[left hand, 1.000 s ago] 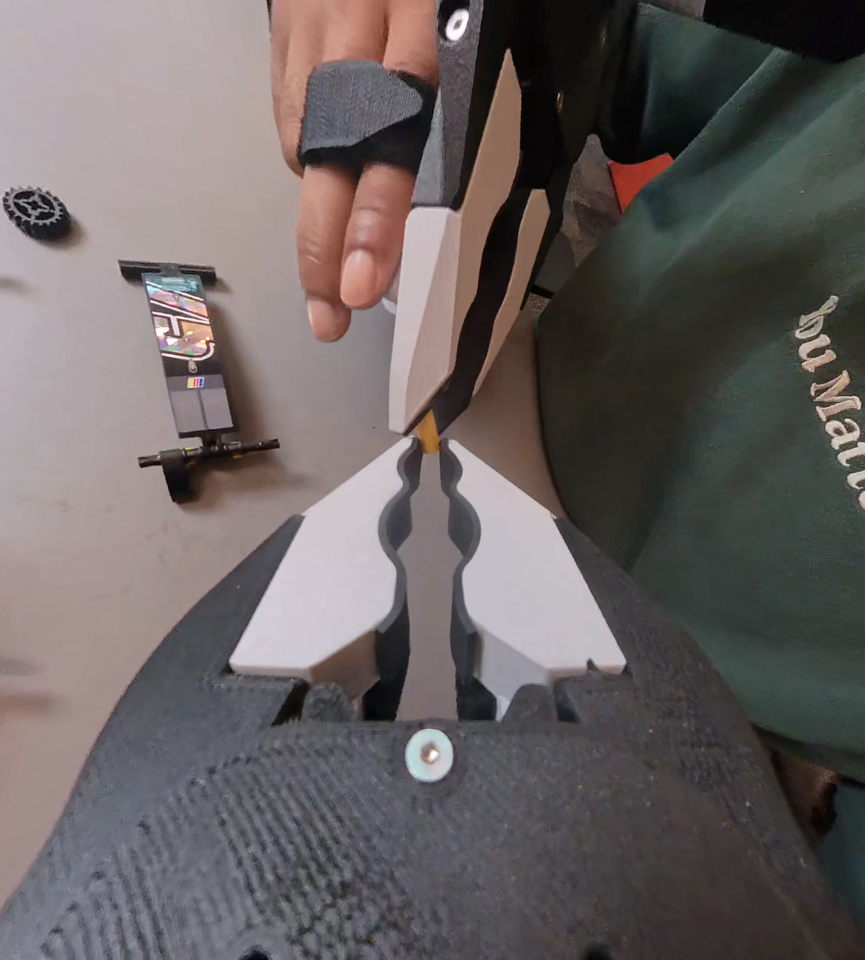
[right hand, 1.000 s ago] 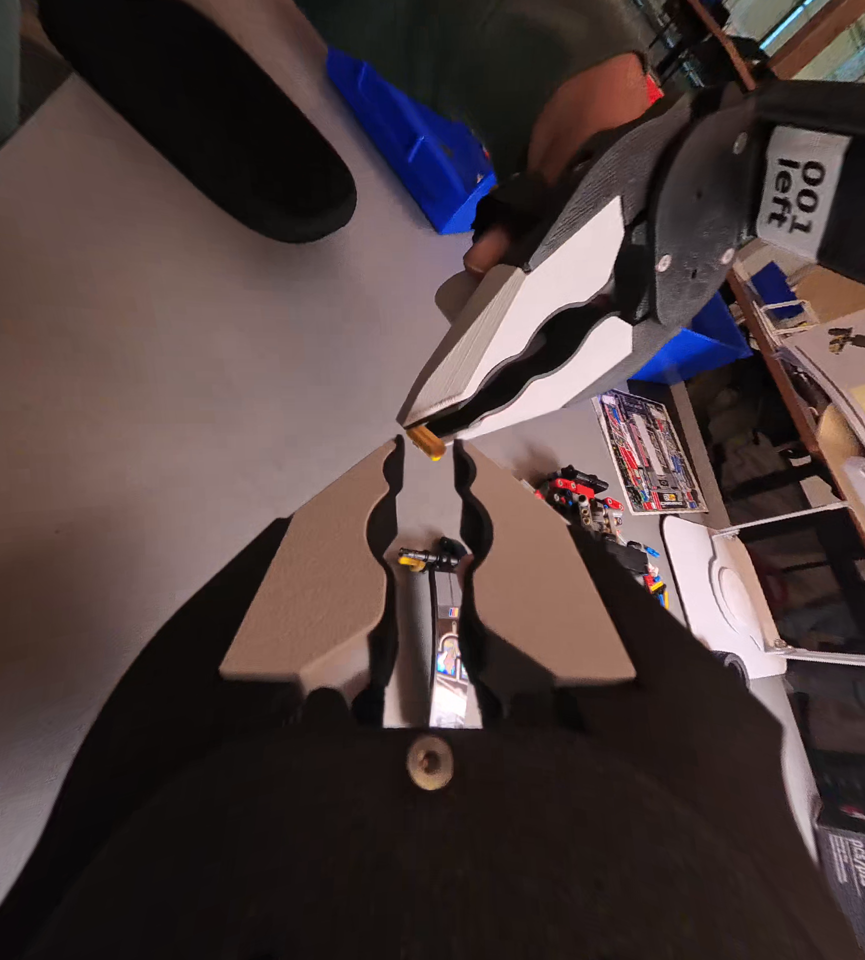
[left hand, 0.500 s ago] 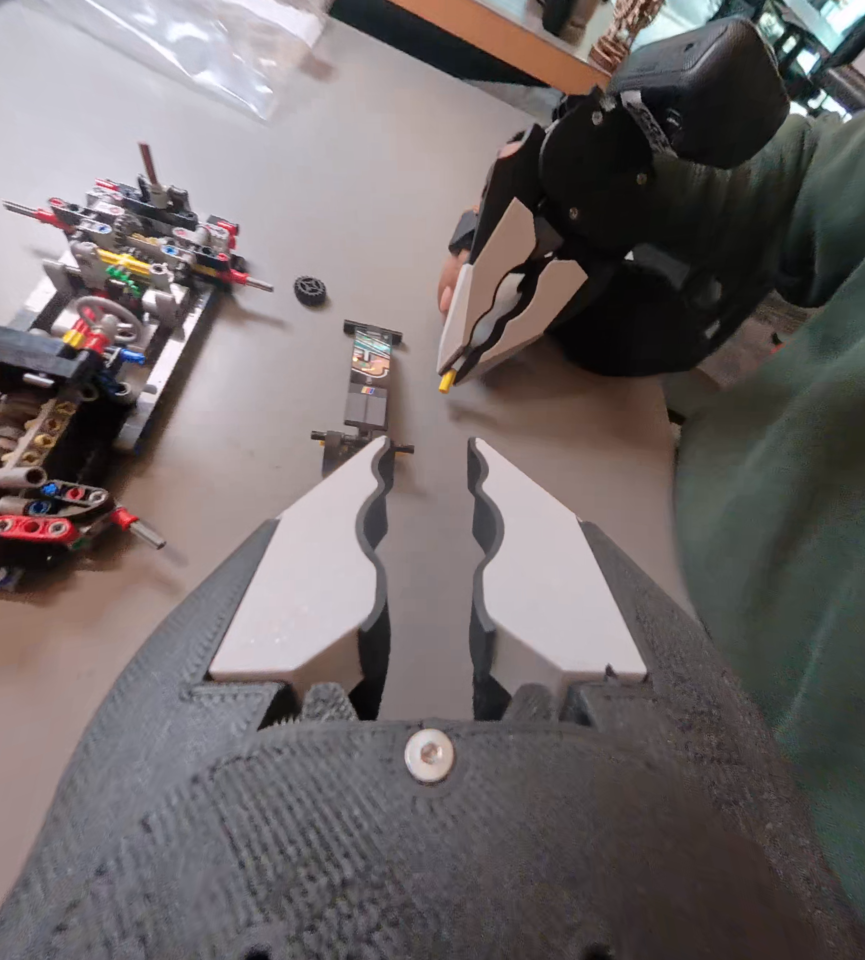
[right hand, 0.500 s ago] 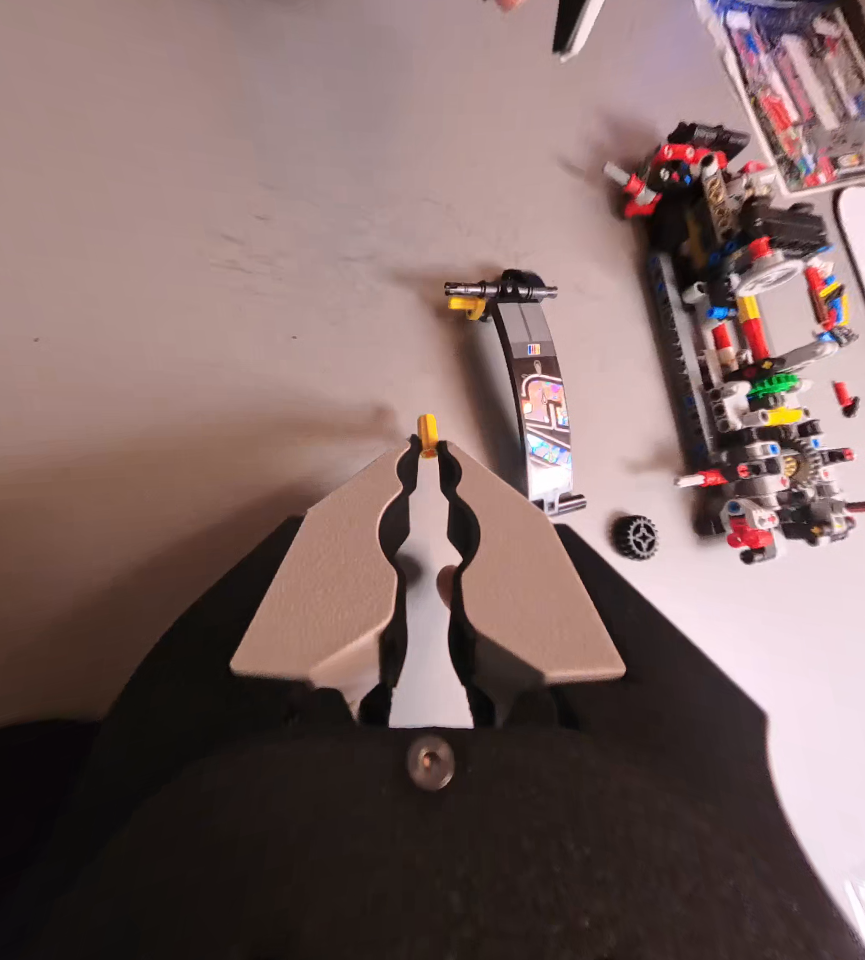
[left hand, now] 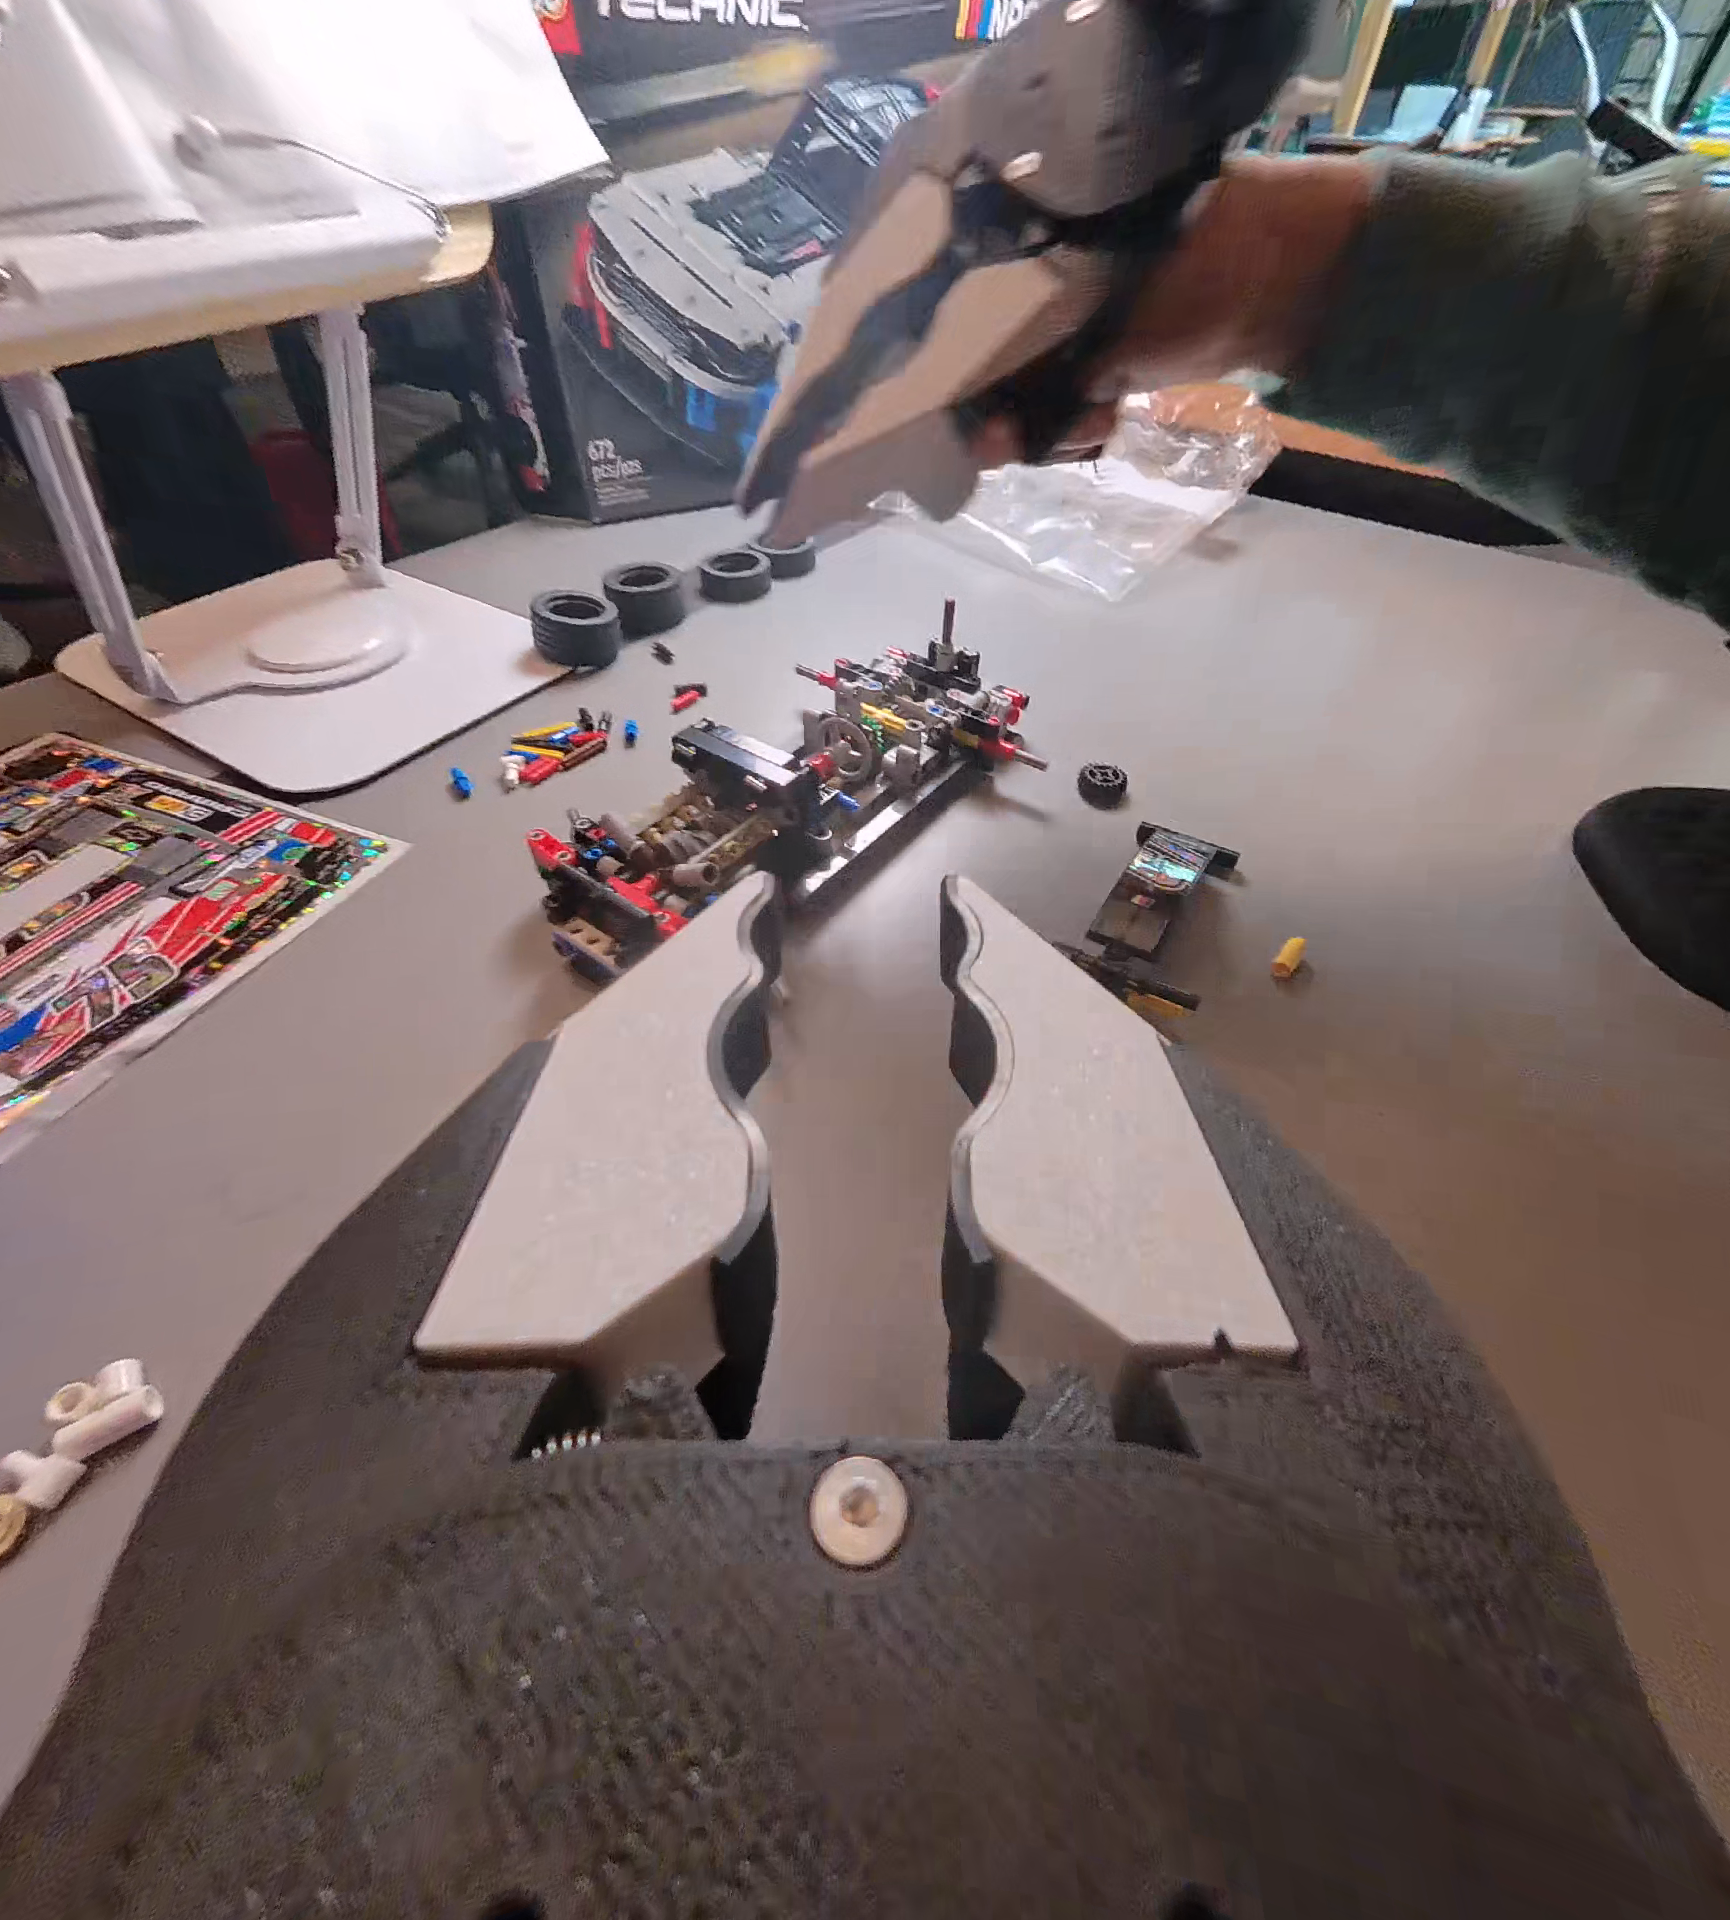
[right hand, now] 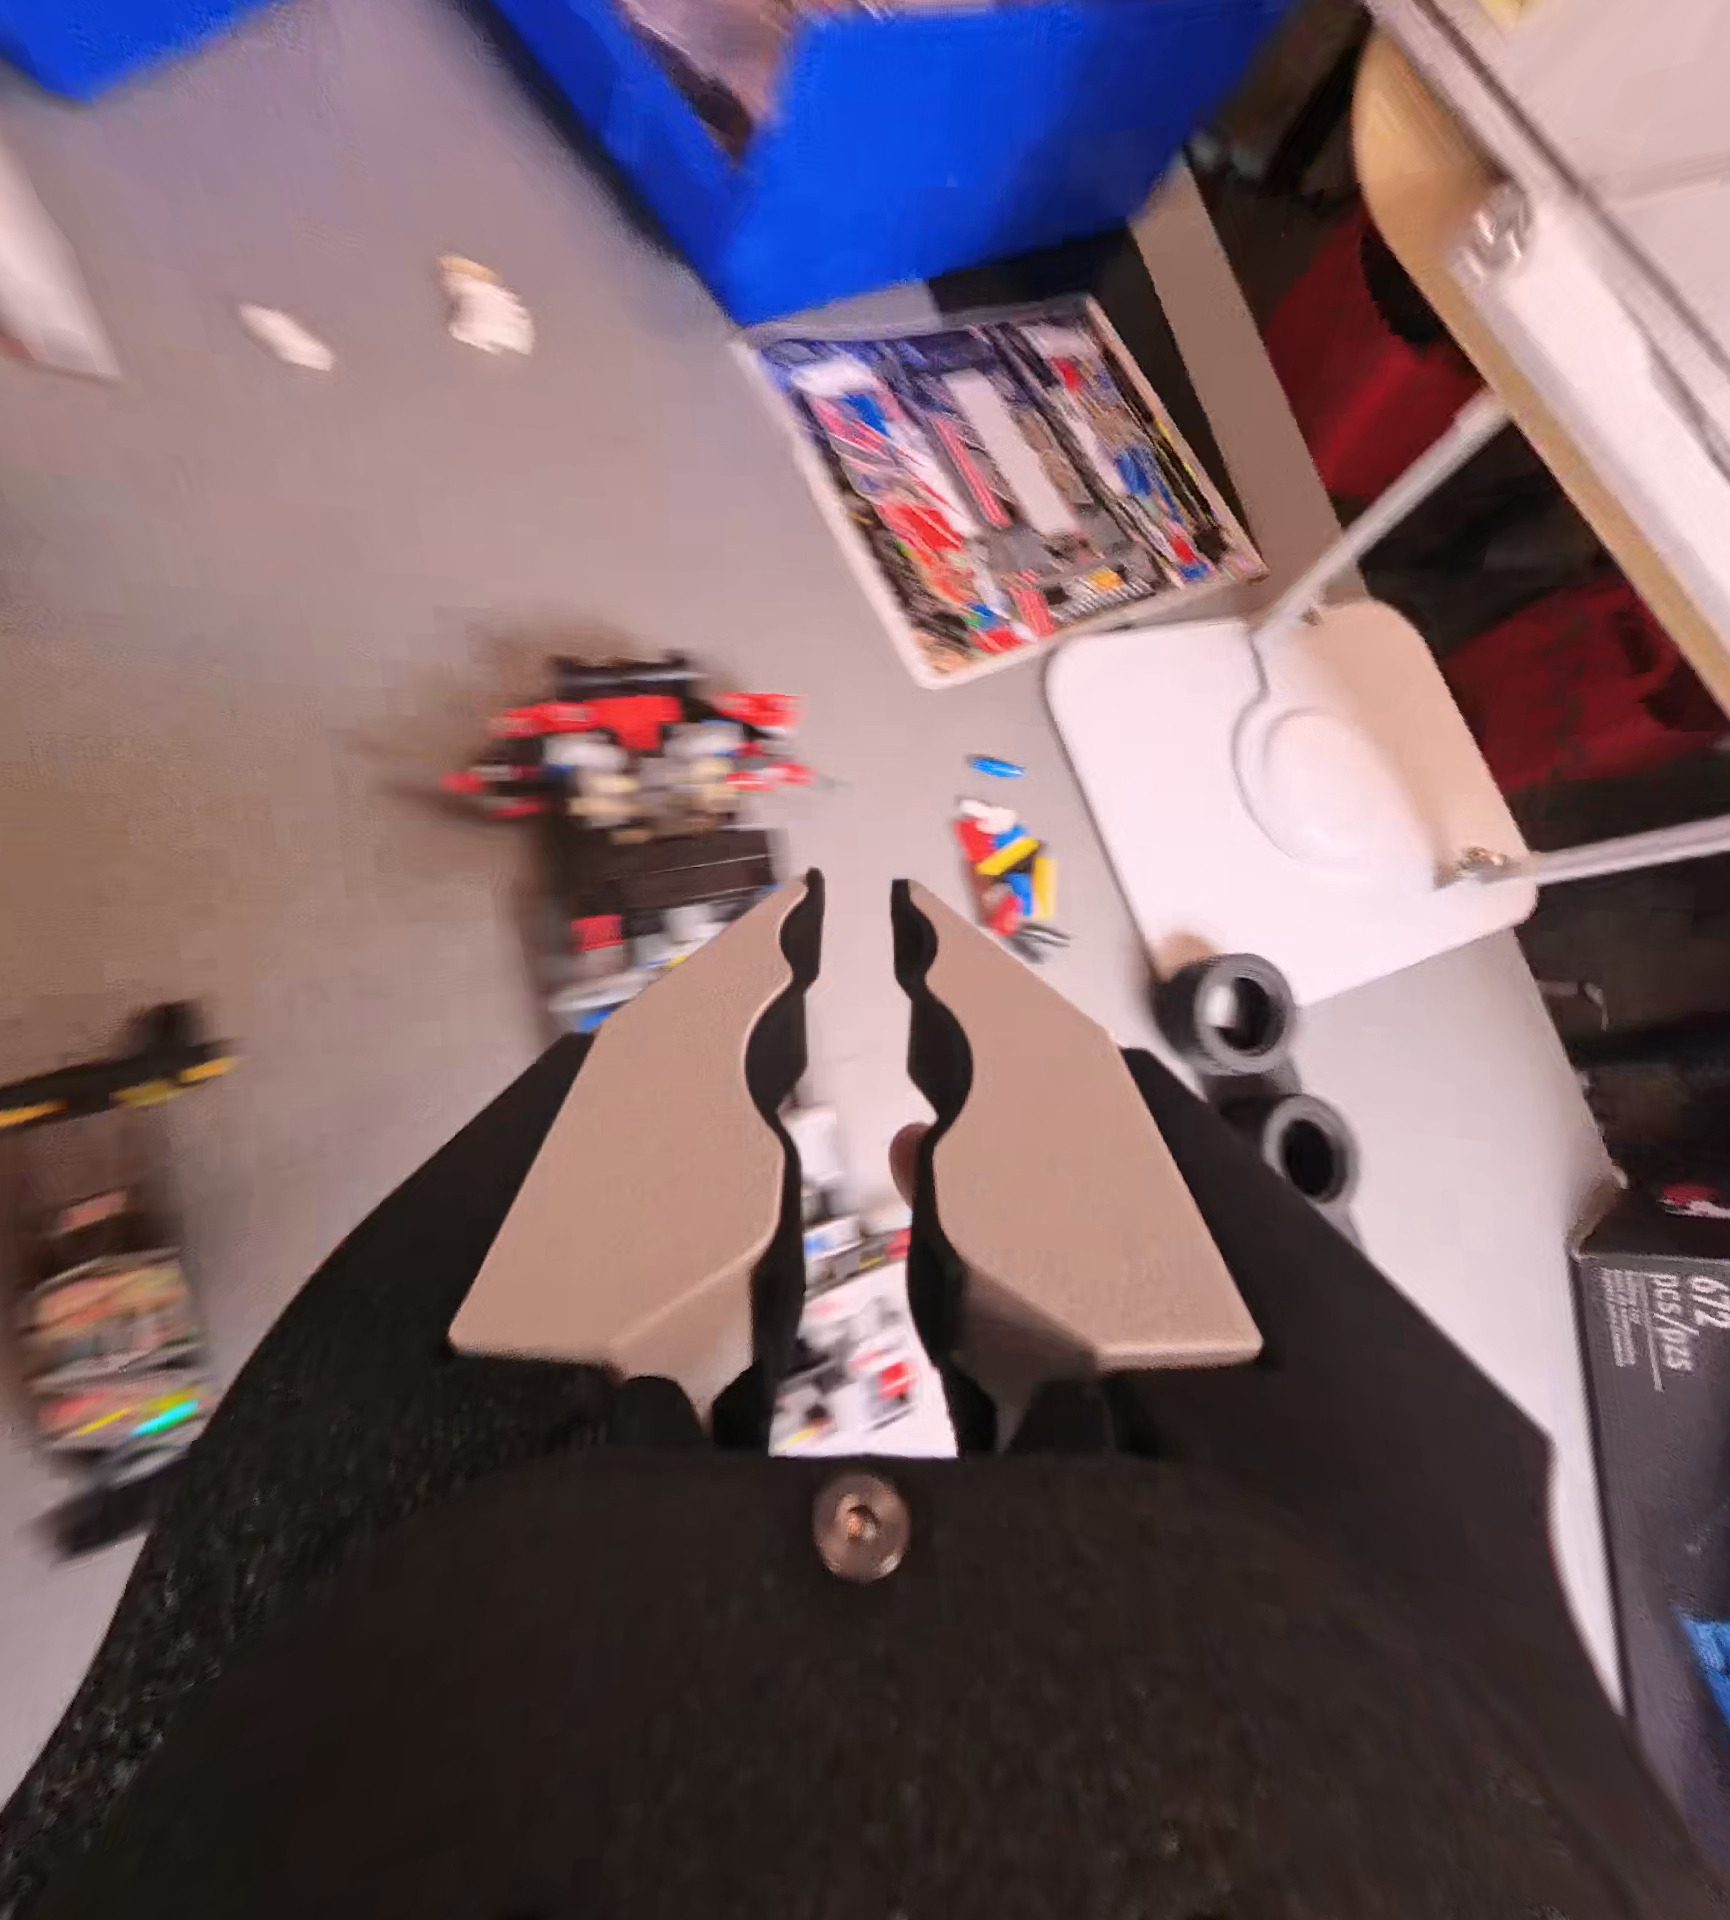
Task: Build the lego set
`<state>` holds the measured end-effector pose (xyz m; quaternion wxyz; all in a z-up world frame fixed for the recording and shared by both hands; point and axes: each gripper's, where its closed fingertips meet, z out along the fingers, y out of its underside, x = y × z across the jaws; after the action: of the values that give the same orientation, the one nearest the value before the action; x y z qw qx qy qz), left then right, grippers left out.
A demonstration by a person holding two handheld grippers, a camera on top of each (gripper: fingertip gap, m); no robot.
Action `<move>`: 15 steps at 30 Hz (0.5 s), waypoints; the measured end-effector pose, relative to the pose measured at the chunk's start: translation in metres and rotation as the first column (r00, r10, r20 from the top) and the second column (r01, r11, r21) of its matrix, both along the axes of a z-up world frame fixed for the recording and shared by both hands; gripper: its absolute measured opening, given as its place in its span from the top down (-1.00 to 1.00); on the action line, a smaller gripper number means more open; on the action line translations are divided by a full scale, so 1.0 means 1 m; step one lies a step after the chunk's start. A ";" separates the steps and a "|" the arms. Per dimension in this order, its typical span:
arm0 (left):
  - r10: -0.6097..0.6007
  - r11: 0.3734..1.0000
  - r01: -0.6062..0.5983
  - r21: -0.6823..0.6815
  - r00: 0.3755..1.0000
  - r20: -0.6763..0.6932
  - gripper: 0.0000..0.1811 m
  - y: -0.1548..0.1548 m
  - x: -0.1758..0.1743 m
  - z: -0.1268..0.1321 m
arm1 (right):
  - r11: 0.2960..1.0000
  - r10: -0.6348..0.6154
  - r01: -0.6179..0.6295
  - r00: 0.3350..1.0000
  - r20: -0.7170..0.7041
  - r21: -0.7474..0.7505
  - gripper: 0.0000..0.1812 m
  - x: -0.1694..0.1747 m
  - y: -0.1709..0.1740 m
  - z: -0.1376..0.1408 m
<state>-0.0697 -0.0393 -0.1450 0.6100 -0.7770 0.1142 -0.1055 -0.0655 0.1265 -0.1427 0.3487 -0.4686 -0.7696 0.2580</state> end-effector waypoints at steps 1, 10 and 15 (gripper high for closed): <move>0.015 1.000 -0.014 0.013 1.000 -0.004 0.69 -0.001 -0.002 0.002 | 0.999 -0.037 0.037 0.999 0.033 -0.011 0.90 -0.020 0.023 -0.010; 0.088 0.996 -0.087 0.021 0.992 -0.087 0.71 -0.016 -0.025 -0.013 | 0.991 -0.065 0.095 0.954 0.293 -0.090 0.93 -0.081 0.084 -0.098; 0.061 0.998 -0.061 0.004 0.996 -0.072 0.71 -0.014 -0.021 -0.018 | 0.992 -0.055 0.090 0.942 0.331 -0.093 0.92 -0.083 0.084 -0.107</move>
<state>-0.0903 -0.0532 -0.1631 0.6091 -0.7829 0.1124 -0.0586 -0.1483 0.2102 -0.2492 0.1995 -0.5509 -0.7842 0.2043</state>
